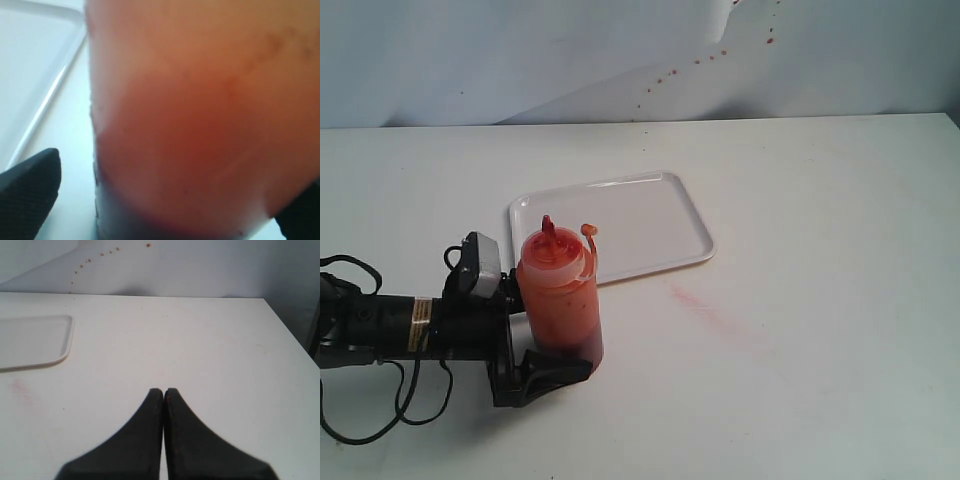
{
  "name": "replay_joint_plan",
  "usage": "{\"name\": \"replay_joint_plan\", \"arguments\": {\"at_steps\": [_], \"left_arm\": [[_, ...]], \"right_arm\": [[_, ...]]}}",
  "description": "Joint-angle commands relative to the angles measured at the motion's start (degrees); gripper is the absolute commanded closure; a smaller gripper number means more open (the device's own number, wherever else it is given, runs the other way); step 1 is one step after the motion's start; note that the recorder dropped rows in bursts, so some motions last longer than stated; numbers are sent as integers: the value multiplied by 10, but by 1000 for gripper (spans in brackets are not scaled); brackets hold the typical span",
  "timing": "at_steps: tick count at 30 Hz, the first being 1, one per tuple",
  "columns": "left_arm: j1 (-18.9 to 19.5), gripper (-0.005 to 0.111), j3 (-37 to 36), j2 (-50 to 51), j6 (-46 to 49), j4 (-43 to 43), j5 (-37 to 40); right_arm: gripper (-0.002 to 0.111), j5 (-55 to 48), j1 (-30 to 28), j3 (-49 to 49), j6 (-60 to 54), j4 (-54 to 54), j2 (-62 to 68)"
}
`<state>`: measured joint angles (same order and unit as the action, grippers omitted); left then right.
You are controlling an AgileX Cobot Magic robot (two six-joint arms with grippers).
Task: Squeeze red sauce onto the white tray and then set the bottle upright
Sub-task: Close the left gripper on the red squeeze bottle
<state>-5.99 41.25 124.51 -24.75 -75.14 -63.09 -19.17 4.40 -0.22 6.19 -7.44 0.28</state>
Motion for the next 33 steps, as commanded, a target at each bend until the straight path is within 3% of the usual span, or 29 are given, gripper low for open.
{"name": "replay_joint_plan", "arguments": {"at_steps": [1,33], "left_arm": [[-2,5,4,0,4,19,0],[-2,5,4,0,15,12,-10]], "right_arm": [[108,0,-4,2,2,1,-3],[108,0,-4,2,2,1,-3]]}}
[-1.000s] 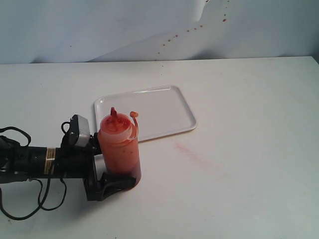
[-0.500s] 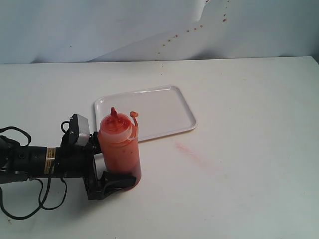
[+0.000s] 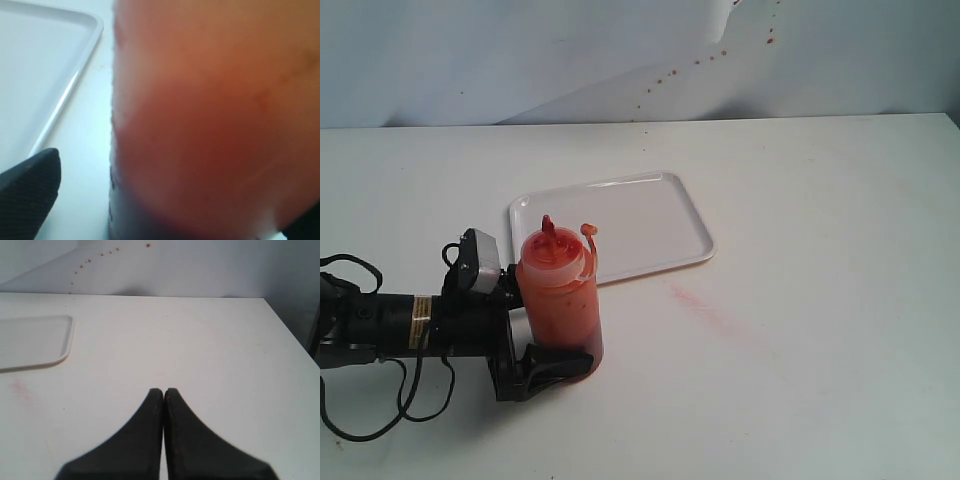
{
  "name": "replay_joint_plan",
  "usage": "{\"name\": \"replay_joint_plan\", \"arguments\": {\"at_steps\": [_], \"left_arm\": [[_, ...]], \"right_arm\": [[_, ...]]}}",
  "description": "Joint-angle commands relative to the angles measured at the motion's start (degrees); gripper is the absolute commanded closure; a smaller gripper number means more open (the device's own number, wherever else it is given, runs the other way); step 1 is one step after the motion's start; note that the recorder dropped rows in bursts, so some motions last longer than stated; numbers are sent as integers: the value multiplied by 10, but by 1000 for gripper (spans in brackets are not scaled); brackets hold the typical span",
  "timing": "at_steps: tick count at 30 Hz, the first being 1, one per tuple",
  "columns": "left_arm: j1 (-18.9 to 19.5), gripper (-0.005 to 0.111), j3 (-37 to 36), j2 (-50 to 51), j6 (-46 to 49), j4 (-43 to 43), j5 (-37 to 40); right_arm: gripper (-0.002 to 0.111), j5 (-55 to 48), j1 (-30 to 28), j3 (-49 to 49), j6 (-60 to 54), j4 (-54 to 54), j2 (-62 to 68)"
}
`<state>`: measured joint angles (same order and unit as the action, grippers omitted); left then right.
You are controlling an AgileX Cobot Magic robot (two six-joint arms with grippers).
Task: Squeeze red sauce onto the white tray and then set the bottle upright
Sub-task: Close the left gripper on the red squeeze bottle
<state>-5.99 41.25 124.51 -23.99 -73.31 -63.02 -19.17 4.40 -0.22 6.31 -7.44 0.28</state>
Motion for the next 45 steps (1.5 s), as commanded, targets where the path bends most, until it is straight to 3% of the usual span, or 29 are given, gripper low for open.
{"name": "replay_joint_plan", "arguments": {"at_steps": [1,37,42,45], "left_arm": [[-2,5,4,0,13,-11,-12],[-2,5,4,0,42,-8,-31],[-25,6,4,0,81,-4,-23],[-40,12,4,-9,73,29,4]], "right_arm": [[108,0,-4,2,1,1,-3],[108,0,-4,2,1,1,-3],[108,0,-4,2,1,1,-3],[108,0,-4,2,1,1,-3]]}}
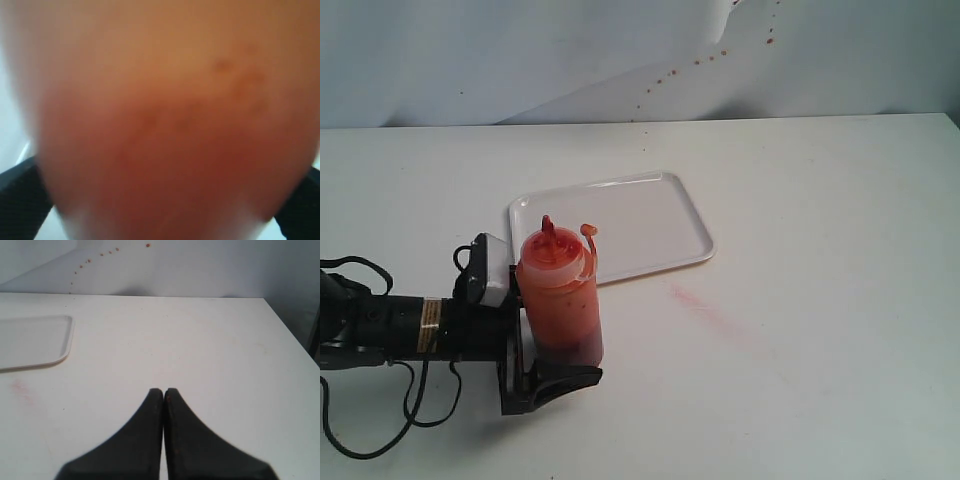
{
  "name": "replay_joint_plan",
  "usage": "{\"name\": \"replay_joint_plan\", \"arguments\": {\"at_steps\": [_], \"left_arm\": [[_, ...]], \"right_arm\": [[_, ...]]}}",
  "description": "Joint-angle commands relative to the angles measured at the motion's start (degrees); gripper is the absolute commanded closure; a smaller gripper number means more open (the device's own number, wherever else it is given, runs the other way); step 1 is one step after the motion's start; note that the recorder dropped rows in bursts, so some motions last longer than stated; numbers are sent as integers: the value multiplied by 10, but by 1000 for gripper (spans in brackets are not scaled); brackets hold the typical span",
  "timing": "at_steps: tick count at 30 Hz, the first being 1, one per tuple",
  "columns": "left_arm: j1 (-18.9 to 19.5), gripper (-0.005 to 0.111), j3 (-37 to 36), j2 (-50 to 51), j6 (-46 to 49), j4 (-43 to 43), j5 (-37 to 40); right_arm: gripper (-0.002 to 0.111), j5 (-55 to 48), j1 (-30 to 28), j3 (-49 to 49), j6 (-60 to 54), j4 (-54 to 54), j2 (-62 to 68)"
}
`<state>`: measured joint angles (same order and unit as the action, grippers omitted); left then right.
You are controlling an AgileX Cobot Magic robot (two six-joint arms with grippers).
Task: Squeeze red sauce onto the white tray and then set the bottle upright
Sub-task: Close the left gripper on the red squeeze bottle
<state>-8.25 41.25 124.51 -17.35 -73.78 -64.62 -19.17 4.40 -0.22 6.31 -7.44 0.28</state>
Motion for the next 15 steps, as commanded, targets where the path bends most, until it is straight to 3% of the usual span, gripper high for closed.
{"name": "replay_joint_plan", "arguments": {"at_steps": [1,6,12,15], "left_arm": [[-20,17,4,-10,3,42,21],[-20,52,4,-11,1,43,21],[-20,106,4,-11,-1,25,53],[-20,106,4,-12,1,33,56]], "right_arm": [[108,0,-4,2,1,1,-3],[108,0,-4,2,1,1,-3],[108,0,-4,2,1,1,-3],[108,0,-4,2,1,1,-3]]}}
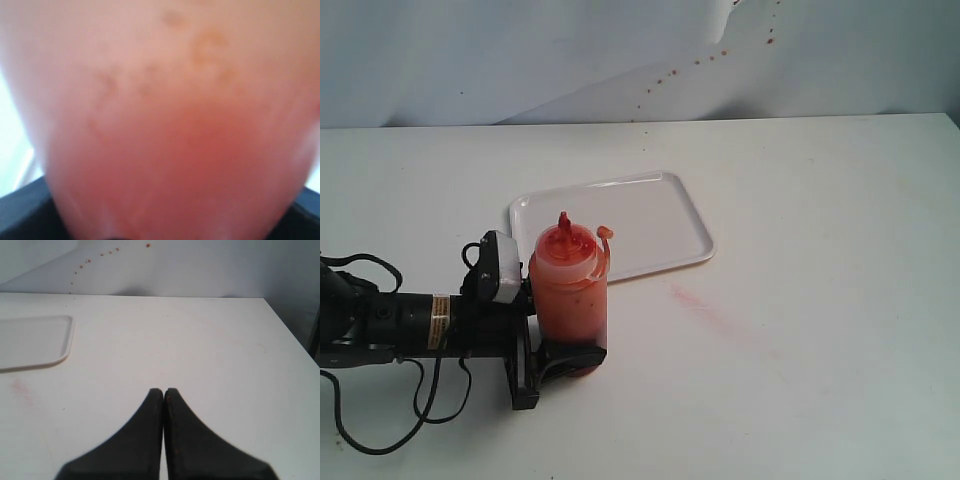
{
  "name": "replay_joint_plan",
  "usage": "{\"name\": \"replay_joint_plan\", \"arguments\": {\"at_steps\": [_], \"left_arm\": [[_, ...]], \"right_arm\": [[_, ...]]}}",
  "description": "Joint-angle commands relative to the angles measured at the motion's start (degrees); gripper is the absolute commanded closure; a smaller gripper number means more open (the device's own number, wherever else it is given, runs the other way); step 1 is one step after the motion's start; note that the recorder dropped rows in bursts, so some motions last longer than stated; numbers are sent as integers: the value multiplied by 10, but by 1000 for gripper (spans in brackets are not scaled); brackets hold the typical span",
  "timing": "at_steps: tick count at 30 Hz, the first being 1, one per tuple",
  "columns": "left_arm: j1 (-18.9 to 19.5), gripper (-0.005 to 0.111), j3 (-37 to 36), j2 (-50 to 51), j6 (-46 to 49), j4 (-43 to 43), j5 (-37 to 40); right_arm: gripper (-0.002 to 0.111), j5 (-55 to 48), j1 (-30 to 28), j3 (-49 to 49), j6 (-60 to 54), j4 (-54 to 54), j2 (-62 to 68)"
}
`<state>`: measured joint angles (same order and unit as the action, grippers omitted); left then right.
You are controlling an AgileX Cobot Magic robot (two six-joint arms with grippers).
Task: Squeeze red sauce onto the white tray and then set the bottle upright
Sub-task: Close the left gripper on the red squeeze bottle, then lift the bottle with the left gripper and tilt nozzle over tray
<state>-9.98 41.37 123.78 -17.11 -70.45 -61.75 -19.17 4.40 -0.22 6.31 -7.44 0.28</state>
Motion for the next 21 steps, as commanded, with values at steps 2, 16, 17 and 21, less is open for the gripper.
{"name": "replay_joint_plan", "arguments": {"at_steps": [2,16,17,21], "left_arm": [[-3,106,3,-5,-1,10,23],[-3,107,3,-32,-3,14,-12],[-3,107,2,-32,-3,14,-12],[-3,107,1,-35,6,13,-9]], "right_arm": [[108,0,-4,2,1,1,-3],[108,0,-4,2,1,1,-3],[108,0,-4,2,1,1,-3],[108,0,-4,2,1,1,-3]]}}
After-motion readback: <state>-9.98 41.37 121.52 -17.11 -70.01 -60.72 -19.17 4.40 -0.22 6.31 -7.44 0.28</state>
